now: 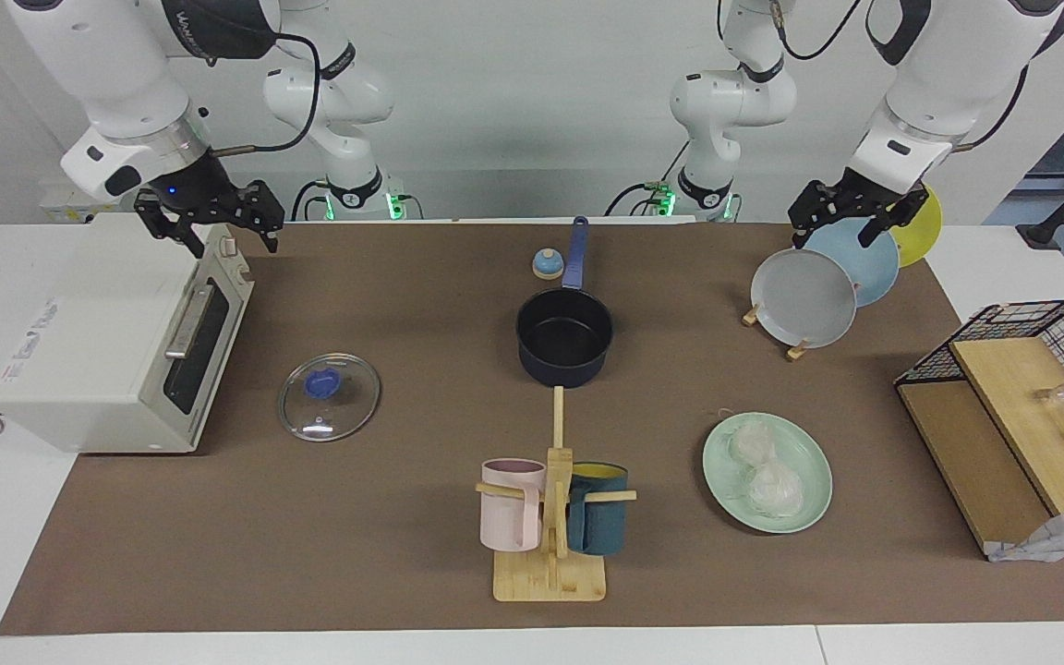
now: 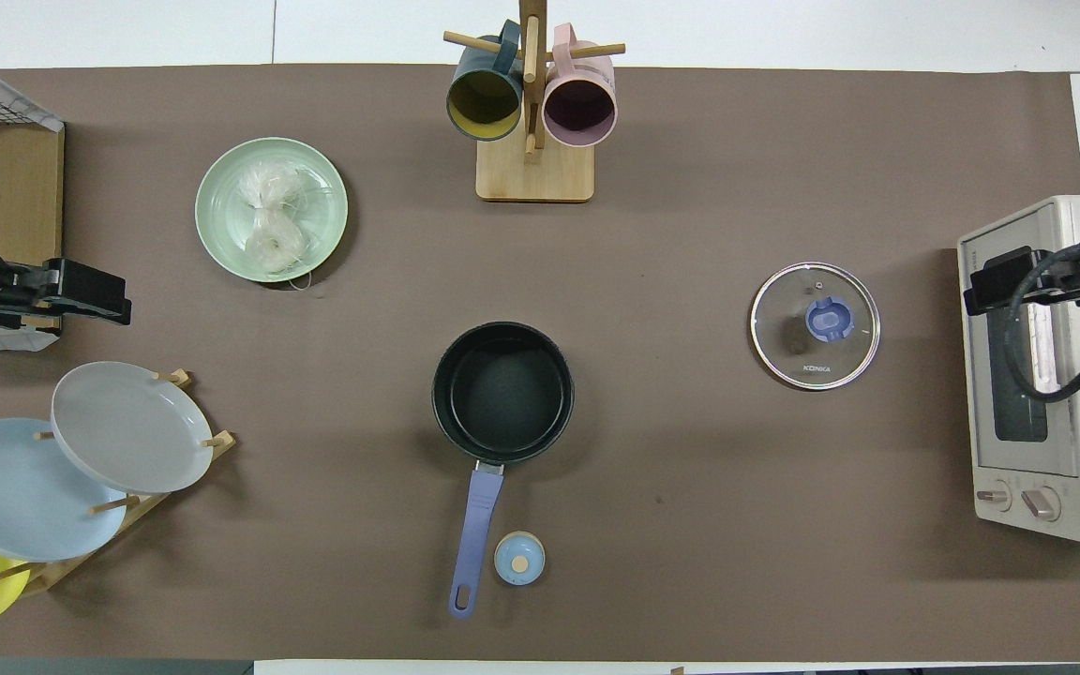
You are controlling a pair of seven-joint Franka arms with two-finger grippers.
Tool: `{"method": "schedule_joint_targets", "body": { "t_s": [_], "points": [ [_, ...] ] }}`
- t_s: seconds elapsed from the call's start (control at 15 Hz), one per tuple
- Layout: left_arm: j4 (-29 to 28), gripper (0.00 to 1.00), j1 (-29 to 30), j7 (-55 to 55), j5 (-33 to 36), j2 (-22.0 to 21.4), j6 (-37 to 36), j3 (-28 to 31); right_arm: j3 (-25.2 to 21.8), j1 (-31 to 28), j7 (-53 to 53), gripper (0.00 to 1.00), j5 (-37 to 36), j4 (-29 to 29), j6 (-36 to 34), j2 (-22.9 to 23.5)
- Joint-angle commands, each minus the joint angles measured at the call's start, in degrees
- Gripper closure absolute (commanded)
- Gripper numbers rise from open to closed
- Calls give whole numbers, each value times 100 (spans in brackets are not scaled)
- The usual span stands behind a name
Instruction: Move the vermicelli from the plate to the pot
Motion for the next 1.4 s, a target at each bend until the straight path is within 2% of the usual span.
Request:
{"method": "schedule_joint_targets", "body": {
  "t_s": [0.0, 0.4, 0.53, 0.8, 1.0, 1.13, 1.33],
  "points": [
    [91, 0, -85, 111, 58, 20, -103, 48, 40, -58, 66, 0, 17, -19, 40, -51],
    [99, 0, -76, 112, 50, 29, -59, 57, 49, -23, 48, 0, 9, -132, 92, -112],
    [73, 0, -76, 86, 50, 29, 81, 57, 58, 3, 22, 0, 0, -474, 468, -261],
    [-41, 0, -93, 68, 50, 11, 275, 48, 119, 47, 57, 0, 9, -905, 935, -280],
    [-68, 0, -93, 59, -46, 160, 494, 48, 119, 302, 66, 0, 9, -1275, 1567, -114],
    [-68, 0, -93, 59, -65, 432, 784, 48, 119, 389, 66, 0, 17, -1424, 2049, 272],
    [-15, 0, -111, 68, -65, 932, 1188, 48, 119, 425, 22, 0, 18, -1968, 3095, 555]
  ]
}}
